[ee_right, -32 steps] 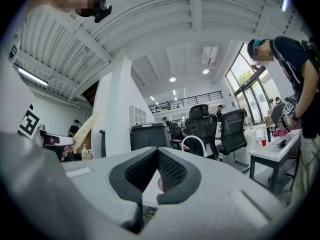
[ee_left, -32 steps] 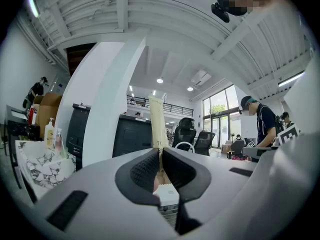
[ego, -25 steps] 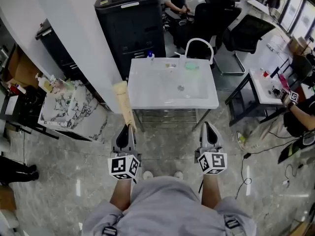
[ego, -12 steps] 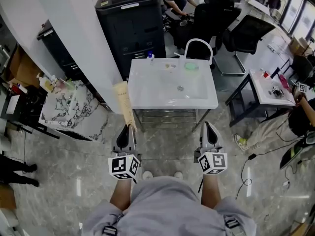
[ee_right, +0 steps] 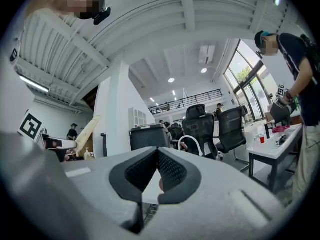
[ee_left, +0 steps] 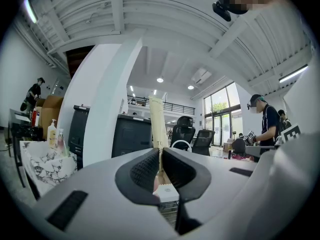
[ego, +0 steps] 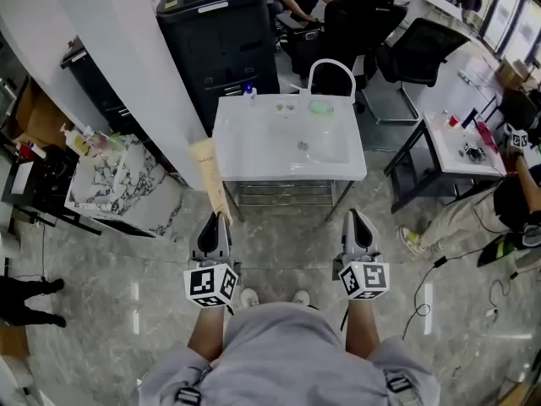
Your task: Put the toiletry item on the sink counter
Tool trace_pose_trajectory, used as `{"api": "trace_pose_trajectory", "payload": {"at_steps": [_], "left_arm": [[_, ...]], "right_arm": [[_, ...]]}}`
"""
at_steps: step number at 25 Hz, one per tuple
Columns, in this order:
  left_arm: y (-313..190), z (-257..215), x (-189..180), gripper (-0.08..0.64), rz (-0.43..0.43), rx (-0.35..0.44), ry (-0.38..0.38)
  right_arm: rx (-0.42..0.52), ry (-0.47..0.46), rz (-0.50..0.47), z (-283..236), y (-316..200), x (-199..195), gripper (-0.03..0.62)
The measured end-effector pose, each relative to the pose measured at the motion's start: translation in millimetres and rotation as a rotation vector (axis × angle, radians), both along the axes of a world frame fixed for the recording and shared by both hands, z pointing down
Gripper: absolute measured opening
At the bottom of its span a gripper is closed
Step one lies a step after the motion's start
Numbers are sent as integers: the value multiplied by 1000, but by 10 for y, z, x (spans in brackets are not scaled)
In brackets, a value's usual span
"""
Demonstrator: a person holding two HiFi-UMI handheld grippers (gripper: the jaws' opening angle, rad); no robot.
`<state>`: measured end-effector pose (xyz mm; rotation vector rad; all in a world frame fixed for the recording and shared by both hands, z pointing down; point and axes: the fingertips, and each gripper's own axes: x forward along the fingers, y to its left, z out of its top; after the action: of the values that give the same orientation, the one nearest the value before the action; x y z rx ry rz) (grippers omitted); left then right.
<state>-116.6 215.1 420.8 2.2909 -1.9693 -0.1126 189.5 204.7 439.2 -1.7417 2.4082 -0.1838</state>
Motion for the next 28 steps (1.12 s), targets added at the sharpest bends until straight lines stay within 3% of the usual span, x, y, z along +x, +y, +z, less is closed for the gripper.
{"api": "trace_pose_trajectory", "payload": {"at_steps": [13, 19, 28], "left_arm": [[145, 3, 522, 26, -43, -6, -2], [117, 33, 625, 28, -31, -18, -10], [-163, 116, 445, 26, -30, -23, 1]], "right_arm": [[-28, 5, -28, 127, 103, 602, 0], [-31, -8, -36, 150, 37, 619, 0], [-52, 0, -30, 216, -217, 444, 0]]}}
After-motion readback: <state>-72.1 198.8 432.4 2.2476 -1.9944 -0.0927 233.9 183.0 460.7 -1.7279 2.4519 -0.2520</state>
